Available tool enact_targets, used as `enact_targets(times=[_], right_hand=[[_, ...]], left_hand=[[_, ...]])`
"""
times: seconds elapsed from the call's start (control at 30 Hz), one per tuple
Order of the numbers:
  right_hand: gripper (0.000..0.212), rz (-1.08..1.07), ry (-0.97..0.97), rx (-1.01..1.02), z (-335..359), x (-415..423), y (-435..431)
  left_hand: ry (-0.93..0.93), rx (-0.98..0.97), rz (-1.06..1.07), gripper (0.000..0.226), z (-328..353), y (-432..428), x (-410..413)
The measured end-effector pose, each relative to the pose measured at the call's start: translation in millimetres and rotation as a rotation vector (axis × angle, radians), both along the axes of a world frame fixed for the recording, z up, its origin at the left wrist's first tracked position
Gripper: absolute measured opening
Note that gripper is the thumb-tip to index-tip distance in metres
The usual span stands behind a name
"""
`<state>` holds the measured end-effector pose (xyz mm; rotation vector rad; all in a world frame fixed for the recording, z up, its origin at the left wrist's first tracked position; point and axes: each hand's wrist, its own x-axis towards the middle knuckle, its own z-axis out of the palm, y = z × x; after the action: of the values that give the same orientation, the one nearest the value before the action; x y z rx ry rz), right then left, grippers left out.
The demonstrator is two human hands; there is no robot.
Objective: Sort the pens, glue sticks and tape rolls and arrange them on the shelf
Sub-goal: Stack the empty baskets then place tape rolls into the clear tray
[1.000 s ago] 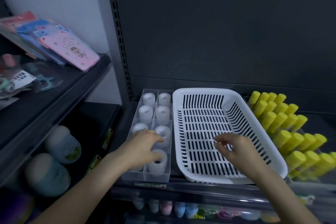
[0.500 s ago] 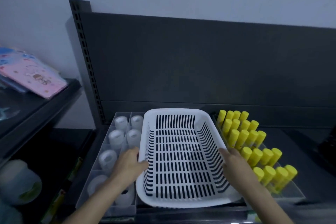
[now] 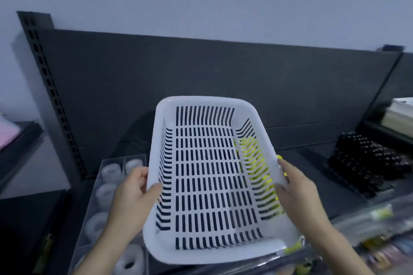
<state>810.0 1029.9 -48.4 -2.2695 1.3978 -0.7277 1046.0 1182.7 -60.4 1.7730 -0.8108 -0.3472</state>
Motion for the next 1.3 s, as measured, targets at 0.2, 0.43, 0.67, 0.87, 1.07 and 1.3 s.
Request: enact_targets(times=[0.2, 0.43, 0.67, 0.87, 1.07, 1.3], right_hand=[[0.043, -0.118, -0.183, -0.005, 18, -67, -2], [0.049, -0.268, -0.305, 0.03, 18, -180, -32], [0.039, -0.37, -0.614, 0.065, 18, -339, -90], [0.033, -0.422, -0.698, 0.107, 33, -467, -148], [0.027, -0.484, -0.8, 0.089, 36, -560, -208], [0.026, -0.566, -0.847, -0.031, 39, -642, -316]], left_hand=[[0.042, -0.07, -0.129, 0.019, 21, -40, -41], [0.011, -0.101, -0.279, 0.017, 41, -110, -147], [-0.028, -0.137, -0.339, 0.019, 49, -201, -307], [0.003, -0.126, -0.385, 0.011, 62, -275, -437], [0.001, -0.164, -0.423, 0.014, 69, -353, -532], [0.006, -0.237, -0.514, 0.012, 75, -467, -615]])
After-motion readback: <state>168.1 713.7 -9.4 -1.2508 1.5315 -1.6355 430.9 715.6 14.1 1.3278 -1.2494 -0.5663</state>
